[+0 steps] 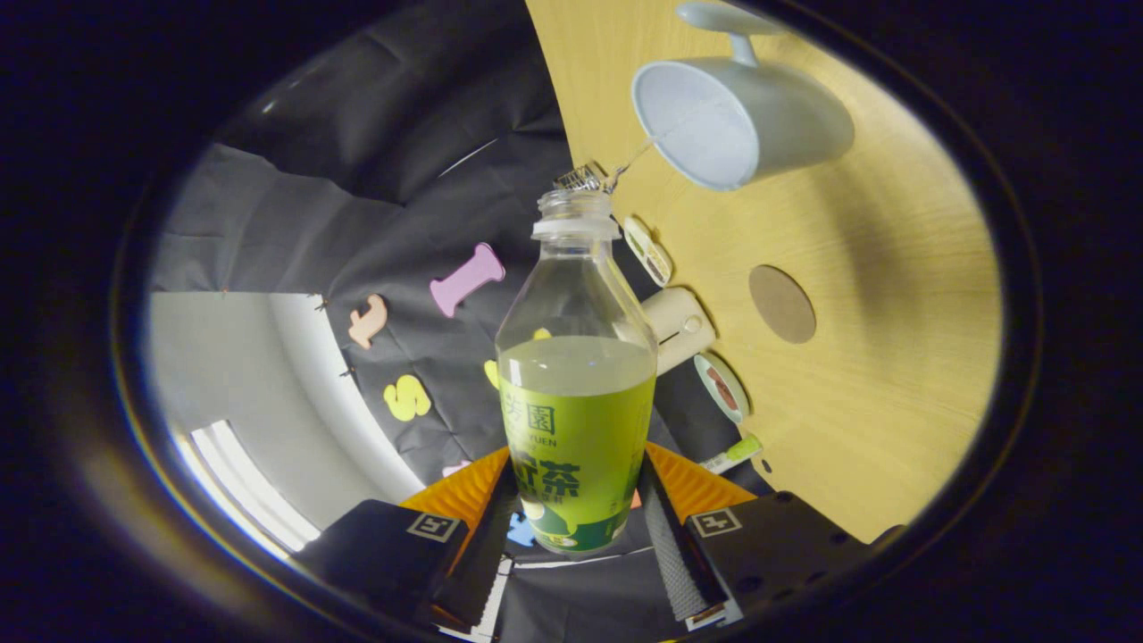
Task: Take the bottle from table, then pour the juice into the cup, finally place the bottle on the coaster
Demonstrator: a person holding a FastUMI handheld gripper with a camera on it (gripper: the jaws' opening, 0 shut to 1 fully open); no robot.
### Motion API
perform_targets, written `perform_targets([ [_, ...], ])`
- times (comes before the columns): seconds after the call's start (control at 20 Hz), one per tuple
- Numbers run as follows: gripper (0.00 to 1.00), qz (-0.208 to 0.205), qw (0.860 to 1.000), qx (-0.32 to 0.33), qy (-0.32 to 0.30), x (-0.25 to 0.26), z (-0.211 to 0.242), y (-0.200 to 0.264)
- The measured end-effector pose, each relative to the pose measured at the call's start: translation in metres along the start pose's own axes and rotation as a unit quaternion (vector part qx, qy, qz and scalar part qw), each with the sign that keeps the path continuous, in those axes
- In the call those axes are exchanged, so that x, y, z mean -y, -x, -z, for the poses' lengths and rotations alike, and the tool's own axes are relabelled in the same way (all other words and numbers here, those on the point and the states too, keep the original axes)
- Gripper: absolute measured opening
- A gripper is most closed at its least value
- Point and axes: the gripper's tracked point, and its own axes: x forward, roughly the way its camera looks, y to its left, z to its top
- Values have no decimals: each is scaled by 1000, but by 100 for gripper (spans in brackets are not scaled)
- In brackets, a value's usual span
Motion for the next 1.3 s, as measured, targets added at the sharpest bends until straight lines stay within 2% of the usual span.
perform_targets([
  [0.8,78,-34,998,16,-46,-8,-5,1],
  [1.3,78,-26,999,15,-41,-10,-3,-4],
])
